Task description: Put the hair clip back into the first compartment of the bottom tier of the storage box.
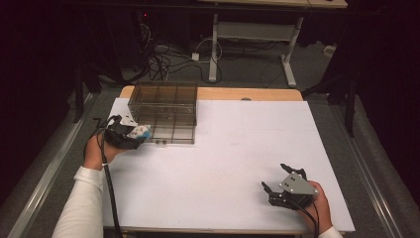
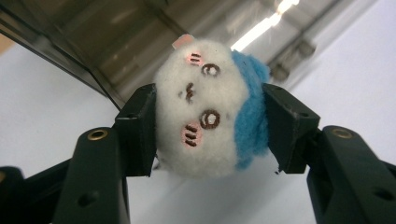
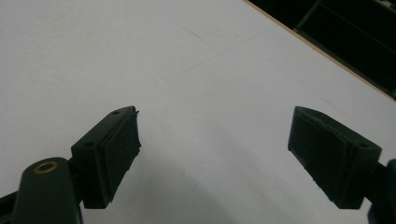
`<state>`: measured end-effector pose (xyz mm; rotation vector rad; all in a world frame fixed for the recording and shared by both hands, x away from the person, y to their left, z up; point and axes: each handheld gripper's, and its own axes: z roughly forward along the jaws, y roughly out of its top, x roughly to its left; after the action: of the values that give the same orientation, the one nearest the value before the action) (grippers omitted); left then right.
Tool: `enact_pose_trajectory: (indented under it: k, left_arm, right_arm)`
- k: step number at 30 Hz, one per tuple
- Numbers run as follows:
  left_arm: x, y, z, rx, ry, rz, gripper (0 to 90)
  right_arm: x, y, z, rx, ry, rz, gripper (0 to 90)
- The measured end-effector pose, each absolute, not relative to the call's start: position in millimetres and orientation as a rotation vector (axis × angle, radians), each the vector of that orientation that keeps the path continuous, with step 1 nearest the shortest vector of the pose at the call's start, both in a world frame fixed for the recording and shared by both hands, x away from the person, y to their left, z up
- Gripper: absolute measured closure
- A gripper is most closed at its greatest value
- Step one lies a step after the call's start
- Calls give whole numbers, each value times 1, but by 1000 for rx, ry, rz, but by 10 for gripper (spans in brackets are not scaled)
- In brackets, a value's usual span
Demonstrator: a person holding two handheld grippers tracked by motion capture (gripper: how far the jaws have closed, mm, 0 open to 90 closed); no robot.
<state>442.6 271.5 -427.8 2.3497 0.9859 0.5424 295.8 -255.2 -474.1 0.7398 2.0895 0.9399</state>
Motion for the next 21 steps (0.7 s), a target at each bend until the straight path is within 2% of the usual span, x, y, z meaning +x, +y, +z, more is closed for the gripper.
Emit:
enact_pose_trajectory:
  k: [3,10,21]
  left_arm:
    - [447,269,-424,2419,980,561,406]
    - [458,262,-430,2533,987,502,407]
    - [469,257,-432,2580,966,527,400]
  right_arm:
    - [296,-255,-474,734,2091,941,170]
    - [297,-254,-474,736,2093,946,170]
    - [297,-253,-476,733,2104,940,170]
